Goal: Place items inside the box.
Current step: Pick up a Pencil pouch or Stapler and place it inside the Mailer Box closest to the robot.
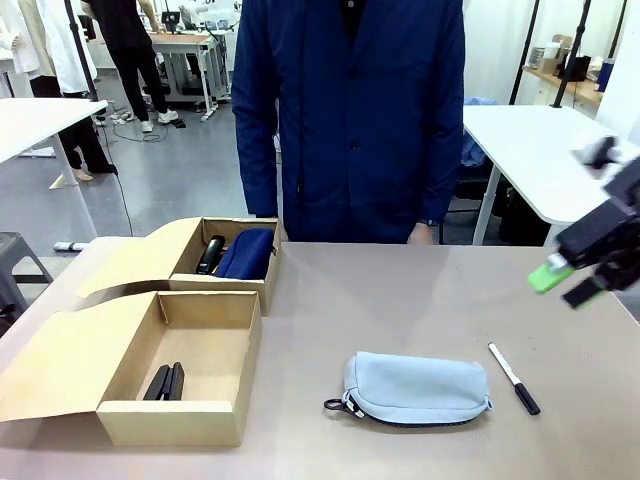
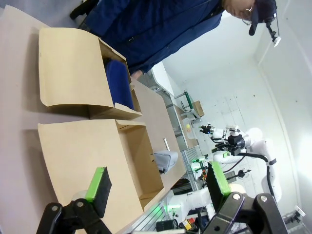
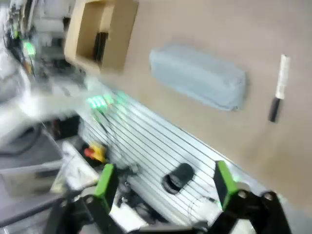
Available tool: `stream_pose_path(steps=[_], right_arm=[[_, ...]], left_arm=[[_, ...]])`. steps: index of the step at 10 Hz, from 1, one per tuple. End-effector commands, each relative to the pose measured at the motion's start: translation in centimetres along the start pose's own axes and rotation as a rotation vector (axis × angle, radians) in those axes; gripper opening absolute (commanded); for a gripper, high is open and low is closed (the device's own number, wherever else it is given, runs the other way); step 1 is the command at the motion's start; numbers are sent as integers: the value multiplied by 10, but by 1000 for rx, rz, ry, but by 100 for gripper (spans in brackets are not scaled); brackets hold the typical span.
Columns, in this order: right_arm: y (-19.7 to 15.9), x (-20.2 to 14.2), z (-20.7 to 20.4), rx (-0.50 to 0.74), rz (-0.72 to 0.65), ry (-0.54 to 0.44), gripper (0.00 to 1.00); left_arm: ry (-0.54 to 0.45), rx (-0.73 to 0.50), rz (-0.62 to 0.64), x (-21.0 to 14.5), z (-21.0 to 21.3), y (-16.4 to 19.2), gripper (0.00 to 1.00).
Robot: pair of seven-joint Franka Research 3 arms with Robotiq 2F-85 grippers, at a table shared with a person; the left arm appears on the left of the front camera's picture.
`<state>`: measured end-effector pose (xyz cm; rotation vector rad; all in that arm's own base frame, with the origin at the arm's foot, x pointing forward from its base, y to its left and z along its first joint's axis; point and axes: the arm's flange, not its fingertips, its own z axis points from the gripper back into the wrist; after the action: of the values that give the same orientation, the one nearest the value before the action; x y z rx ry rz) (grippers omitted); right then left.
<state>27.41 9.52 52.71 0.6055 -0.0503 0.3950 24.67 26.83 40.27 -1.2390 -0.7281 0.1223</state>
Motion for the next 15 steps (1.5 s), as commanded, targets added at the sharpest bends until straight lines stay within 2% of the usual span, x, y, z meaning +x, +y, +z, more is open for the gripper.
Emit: stream_pose_path(steps=[1, 3, 4, 5, 7, 8, 9, 10, 12, 13, 14, 15], right_arm=[[10, 25, -25, -100, 139, 56, 100], [66, 36, -87, -336, 43, 39, 100], [85, 38, -119, -462, -52, -24, 100], [90, 39, -141, -525, -135, -26, 100], [69, 44, -161, -577, -292, -11, 100], [51, 45, -154, -564, -388, -20, 100], [40, 43, -137, -509, -429, -70, 100], [66, 35, -164, -586, -273, -40, 100], [66, 35, -164, -586, -273, -40, 100], [51, 40, -157, -565, -334, -30, 100], [56, 40, -162, -546, -136, 3, 100], [46, 40, -147, -473, -75, -14, 100]], left_arm=[[-17, -22, -25, 1, -1, -1, 100], [-17, -22, -25, 1, -1, -1, 100], [-17, -22, -25, 1, -1, -1, 100], [-17, -22, -25, 1, -1, -1, 100], [-17, -22, -25, 1, -1, -1, 100], [-17, -22, -25, 1, -1, -1, 100], [-17, -22, -25, 1, -1, -1, 100], [-17, -22, -25, 1, -1, -1, 100], [-17, -22, -25, 1, -1, -1, 100], [-17, -22, -25, 1, -1, -1, 100], [-17, -22, -25, 1, -1, -1, 100], [-17, -22, -25, 1, -1, -1, 100]])
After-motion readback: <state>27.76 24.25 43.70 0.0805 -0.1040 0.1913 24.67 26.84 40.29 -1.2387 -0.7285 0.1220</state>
